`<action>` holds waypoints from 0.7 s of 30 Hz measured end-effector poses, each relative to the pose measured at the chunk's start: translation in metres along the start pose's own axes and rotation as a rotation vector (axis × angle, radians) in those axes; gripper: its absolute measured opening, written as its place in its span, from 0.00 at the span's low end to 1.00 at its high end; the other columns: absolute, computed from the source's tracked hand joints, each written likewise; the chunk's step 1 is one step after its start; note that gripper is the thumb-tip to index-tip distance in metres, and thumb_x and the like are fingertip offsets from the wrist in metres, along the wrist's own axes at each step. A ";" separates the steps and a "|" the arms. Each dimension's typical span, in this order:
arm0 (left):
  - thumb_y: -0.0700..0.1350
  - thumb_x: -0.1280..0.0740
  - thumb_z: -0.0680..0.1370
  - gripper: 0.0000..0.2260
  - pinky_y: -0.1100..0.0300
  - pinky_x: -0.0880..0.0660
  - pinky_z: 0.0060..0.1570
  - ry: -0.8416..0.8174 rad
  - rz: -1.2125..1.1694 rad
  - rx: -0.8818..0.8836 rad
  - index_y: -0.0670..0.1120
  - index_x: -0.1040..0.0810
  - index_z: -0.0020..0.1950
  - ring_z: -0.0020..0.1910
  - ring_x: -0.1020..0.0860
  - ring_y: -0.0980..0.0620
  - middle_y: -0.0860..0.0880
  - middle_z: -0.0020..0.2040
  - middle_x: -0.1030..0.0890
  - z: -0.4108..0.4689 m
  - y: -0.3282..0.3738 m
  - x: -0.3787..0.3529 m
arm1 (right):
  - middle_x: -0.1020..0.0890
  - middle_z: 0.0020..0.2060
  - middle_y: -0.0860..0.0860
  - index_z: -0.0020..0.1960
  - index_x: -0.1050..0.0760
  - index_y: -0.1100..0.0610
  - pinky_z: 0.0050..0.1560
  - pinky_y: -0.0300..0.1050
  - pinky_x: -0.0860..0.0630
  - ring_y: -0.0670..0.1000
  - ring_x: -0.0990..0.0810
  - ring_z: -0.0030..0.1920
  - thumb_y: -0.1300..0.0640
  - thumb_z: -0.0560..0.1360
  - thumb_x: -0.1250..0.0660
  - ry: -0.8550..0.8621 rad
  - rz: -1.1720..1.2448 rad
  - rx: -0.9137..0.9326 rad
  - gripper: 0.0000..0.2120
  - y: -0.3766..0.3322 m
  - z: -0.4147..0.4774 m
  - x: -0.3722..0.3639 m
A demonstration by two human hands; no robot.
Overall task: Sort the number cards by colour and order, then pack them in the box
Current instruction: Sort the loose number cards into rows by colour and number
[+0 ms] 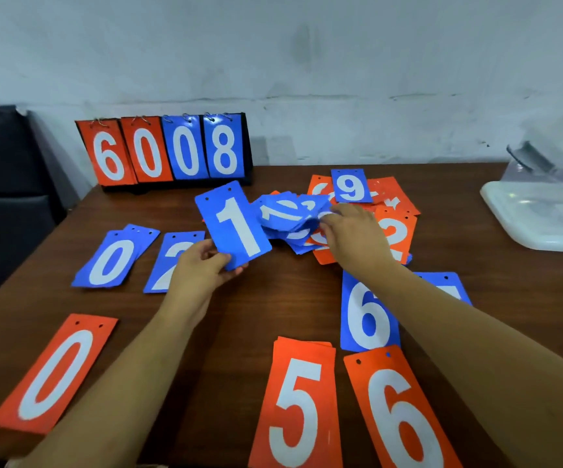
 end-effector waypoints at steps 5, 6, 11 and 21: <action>0.35 0.40 0.80 0.07 0.55 0.20 0.42 -0.020 -0.054 0.108 0.42 0.25 0.56 0.49 0.16 0.42 0.41 0.60 0.21 -0.023 0.008 -0.005 | 0.22 0.48 0.58 0.54 0.19 0.60 0.46 0.52 0.25 0.59 0.23 0.48 0.57 0.79 0.37 0.395 0.256 -0.157 0.11 -0.008 -0.019 0.041; 0.35 0.40 0.80 0.07 0.55 0.20 0.42 -0.033 -0.055 0.124 0.42 0.26 0.55 0.48 0.16 0.41 0.41 0.60 0.21 -0.027 0.009 -0.006 | 0.22 0.48 0.58 0.55 0.19 0.60 0.45 0.51 0.25 0.58 0.23 0.48 0.56 0.80 0.37 0.442 0.305 -0.178 0.11 -0.011 -0.025 0.050; 0.36 0.40 0.81 0.10 0.52 0.20 0.44 -0.123 -0.055 0.185 0.43 0.26 0.60 0.46 0.15 0.41 0.41 0.60 0.21 -0.058 0.012 -0.006 | 0.26 0.62 0.55 0.66 0.23 0.49 0.51 0.50 0.22 0.54 0.22 0.56 0.52 0.81 0.40 0.301 0.514 -0.079 0.15 -0.049 -0.066 0.072; 0.38 0.37 0.81 0.14 0.47 0.21 0.52 -0.241 -0.296 0.082 0.49 0.26 0.65 0.52 0.17 0.44 0.44 0.57 0.16 -0.122 0.006 0.021 | 0.45 0.77 0.49 0.70 0.28 0.43 0.71 0.50 0.32 0.52 0.43 0.76 0.47 0.81 0.40 -0.182 0.481 0.127 0.18 -0.113 -0.140 0.060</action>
Point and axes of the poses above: each hand's wrist, its own z-axis towards the middle knuckle, its own x-axis out of the back of the hand, y = z × x, the point moved 3 cm from there along z, towards the middle knuckle
